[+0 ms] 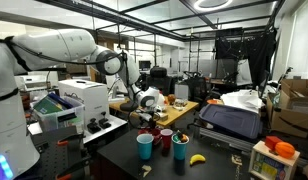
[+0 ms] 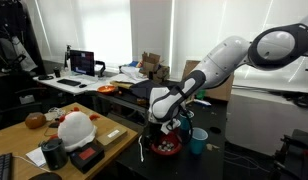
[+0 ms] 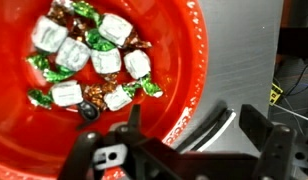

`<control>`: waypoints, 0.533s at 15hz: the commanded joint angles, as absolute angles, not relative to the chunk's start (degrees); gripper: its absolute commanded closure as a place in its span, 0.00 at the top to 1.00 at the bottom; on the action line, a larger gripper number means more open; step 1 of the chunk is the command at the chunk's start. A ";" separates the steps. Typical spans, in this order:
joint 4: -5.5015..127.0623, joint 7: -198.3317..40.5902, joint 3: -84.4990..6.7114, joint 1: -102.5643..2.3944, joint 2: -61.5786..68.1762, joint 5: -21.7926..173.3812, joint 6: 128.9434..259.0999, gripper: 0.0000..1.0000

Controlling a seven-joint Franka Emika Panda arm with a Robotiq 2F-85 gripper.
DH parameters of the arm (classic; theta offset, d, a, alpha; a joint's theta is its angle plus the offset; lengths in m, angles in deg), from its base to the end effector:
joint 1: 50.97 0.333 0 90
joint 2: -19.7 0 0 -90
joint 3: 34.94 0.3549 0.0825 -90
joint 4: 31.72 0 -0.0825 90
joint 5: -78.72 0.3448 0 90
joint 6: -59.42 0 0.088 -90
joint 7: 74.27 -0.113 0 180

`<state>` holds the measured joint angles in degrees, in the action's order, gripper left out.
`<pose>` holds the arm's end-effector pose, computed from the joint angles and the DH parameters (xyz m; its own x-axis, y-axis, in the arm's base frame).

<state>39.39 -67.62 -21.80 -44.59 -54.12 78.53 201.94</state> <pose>0.6914 0.1956 0.0143 0.9554 0.2953 -0.0082 0.2865 -0.9328 -0.2189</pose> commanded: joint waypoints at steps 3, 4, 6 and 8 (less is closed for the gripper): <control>42.94 -67.26 -21.09 -44.79 -51.01 78.68 199.93 1.00; 43.20 -65.67 -19.89 -45.47 -50.99 78.93 199.79 1.00; 43.54 -62.34 -17.09 -47.01 -51.14 79.41 199.34 1.00; 43.50 -58.31 -13.62 -48.87 -51.70 79.82 198.44 1.00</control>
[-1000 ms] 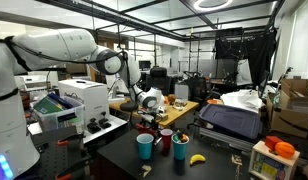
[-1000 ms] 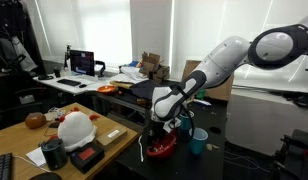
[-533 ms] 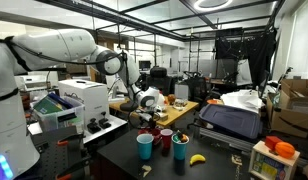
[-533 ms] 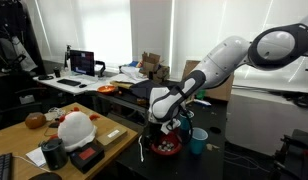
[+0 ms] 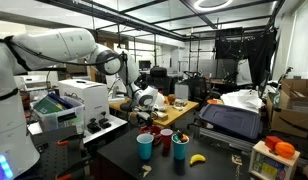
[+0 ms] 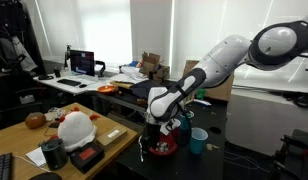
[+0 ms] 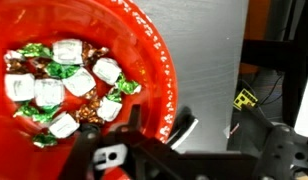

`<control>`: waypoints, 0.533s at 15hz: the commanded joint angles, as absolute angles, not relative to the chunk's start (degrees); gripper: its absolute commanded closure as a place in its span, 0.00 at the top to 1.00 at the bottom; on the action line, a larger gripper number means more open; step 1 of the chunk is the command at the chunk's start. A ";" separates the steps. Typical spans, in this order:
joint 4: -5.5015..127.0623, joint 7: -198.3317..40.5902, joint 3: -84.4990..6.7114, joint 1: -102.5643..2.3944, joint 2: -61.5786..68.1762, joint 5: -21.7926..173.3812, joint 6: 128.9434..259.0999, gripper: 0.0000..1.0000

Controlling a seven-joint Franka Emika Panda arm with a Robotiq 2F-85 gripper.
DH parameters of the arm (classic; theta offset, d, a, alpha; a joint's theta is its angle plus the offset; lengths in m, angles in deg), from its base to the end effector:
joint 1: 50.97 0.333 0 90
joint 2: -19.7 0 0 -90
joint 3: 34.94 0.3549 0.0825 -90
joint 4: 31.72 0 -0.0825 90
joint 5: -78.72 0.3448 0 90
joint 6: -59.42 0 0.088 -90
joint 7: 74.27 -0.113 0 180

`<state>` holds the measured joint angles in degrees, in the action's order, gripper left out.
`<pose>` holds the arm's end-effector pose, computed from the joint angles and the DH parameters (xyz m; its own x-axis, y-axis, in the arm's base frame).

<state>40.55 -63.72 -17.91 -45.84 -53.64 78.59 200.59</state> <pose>0.6824 0.2150 0.0203 0.9309 0.3651 -0.0096 0.3473 -0.8931 -0.2859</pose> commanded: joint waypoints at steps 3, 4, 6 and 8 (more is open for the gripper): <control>43.97 -56.11 -10.83 -50.42 -51.76 79.45 196.79 1.00; 44.25 -57.40 -11.48 -49.97 -51.39 78.84 197.17 1.00; 44.87 -62.76 -15.95 -47.13 -49.97 76.39 200.47 1.00; 44.77 -67.04 -19.51 -45.02 -49.36 74.28 202.19 1.00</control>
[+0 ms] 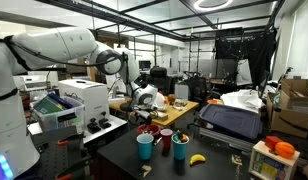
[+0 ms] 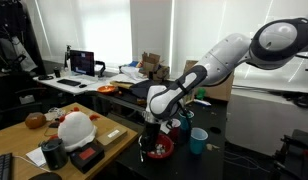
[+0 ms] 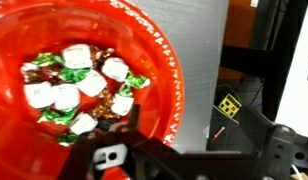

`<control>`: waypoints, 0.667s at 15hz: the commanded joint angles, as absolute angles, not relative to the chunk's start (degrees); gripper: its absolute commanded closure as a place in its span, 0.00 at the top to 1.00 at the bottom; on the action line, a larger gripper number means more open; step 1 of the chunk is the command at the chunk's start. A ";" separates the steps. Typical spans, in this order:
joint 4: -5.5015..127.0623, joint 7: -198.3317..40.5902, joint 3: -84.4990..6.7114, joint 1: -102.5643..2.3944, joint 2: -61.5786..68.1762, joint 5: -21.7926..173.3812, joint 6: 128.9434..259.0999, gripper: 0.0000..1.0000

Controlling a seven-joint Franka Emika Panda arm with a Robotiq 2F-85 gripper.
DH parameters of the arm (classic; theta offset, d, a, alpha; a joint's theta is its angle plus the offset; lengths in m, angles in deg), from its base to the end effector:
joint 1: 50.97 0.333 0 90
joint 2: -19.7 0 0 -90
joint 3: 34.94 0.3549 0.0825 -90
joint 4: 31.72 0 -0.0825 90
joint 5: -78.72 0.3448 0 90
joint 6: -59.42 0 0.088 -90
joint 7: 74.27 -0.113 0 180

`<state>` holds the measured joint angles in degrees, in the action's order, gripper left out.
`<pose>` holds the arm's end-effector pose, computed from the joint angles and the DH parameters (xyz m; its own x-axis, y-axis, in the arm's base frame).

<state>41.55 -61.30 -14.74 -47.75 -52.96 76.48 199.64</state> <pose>0.6802 0.2205 0.0303 0.9065 0.4222 0.0039 0.4018 -0.8597 -0.3153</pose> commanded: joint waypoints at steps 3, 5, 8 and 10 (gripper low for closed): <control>44.82 -71.51 -22.64 -43.20 -48.64 73.43 203.52 1.00; 45.00 -72.49 -23.41 -42.61 -48.19 73.87 203.65 1.00; 45.90 -73.79 -24.16 -42.41 -47.16 74.14 203.96 1.00; 46.63 -75.49 -24.98 -42.30 -46.57 74.17 203.75 1.00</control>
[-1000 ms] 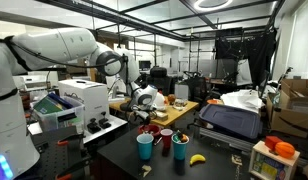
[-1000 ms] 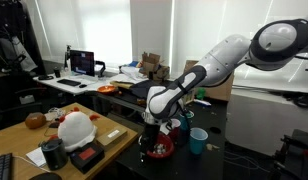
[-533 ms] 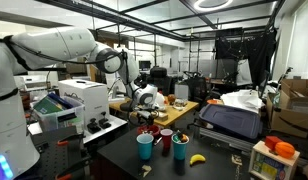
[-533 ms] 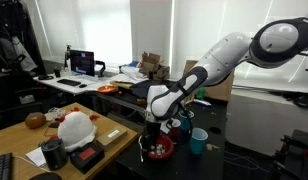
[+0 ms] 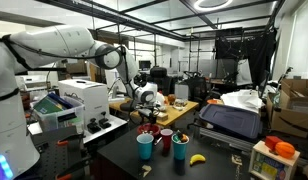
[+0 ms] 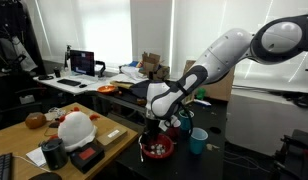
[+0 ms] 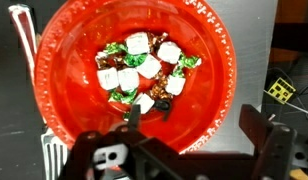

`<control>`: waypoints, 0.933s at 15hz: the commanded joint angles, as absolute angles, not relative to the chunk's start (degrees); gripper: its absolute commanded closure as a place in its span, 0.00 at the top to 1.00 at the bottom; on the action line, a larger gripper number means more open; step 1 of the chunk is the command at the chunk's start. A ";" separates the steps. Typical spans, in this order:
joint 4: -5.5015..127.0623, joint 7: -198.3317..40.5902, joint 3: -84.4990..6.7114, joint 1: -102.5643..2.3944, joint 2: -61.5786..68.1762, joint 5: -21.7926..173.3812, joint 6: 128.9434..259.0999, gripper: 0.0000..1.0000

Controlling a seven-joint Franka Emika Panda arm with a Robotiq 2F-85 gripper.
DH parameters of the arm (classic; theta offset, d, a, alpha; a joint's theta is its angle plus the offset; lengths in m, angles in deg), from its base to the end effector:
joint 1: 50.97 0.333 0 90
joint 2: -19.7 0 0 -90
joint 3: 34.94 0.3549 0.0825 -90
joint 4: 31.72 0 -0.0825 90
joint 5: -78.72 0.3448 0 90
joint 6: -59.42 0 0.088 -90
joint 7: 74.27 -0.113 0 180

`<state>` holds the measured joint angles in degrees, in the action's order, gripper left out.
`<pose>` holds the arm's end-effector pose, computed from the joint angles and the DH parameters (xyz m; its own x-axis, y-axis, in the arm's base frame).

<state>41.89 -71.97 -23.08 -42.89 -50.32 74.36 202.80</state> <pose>0.6939 0.2080 0.0452 0.9515 0.3069 0.0189 0.3063 -0.9405 -0.1473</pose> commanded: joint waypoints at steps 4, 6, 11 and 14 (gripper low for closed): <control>47.44 -77.78 -28.10 -41.19 -46.65 76.45 203.23 1.00; 47.01 -77.44 -28.40 -41.35 -47.77 76.91 202.75 1.00; 46.99 -75.24 -27.47 -41.57 -49.64 77.00 202.34 1.00; 47.05 -75.10 -28.59 -40.08 -50.46 75.54 203.67 1.00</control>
<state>45.98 -75.80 -27.45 -41.55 -50.80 75.75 202.79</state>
